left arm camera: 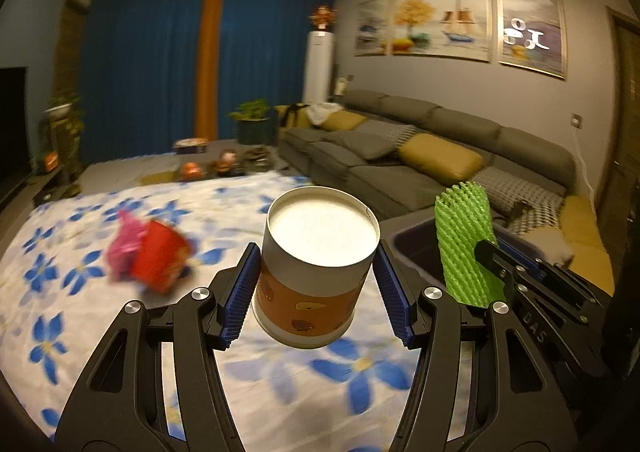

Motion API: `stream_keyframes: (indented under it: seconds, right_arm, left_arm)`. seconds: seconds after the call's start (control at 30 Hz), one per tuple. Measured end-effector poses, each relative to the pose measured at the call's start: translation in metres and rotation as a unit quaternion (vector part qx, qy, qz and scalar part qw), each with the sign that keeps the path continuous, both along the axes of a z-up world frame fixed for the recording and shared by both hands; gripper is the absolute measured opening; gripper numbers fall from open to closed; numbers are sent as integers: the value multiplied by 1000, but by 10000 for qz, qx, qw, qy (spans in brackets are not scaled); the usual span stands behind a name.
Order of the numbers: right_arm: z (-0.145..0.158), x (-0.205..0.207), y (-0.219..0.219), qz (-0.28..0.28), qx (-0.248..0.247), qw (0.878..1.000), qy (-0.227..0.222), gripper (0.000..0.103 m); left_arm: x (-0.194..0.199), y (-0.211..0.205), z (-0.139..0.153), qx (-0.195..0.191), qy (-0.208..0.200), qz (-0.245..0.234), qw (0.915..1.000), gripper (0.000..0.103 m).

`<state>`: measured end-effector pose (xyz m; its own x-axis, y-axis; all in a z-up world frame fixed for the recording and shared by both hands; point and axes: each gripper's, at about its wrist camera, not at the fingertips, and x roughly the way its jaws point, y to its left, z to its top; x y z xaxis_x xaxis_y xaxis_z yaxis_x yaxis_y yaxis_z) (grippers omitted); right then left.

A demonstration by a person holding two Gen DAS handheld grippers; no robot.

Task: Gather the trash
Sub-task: 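Carry the white cup and green net with both tools over the grey bin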

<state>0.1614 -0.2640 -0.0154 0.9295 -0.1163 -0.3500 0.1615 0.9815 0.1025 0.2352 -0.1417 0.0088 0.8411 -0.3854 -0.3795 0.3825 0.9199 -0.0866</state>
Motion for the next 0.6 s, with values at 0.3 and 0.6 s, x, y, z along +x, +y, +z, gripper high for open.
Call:
stream_keyframes:
  seconds: [0.3,0.6]
  right_arm:
    - [-7,-2,-64,-745,93,9972,-45,14]
    - [-15,-4,-91,-988,123,9950,-18,16]
  left_arm:
    - [21,-82,-1,-98,-30,-976,9952,57]
    - [43,-133,-18,-135,203,-1458,9890,57]
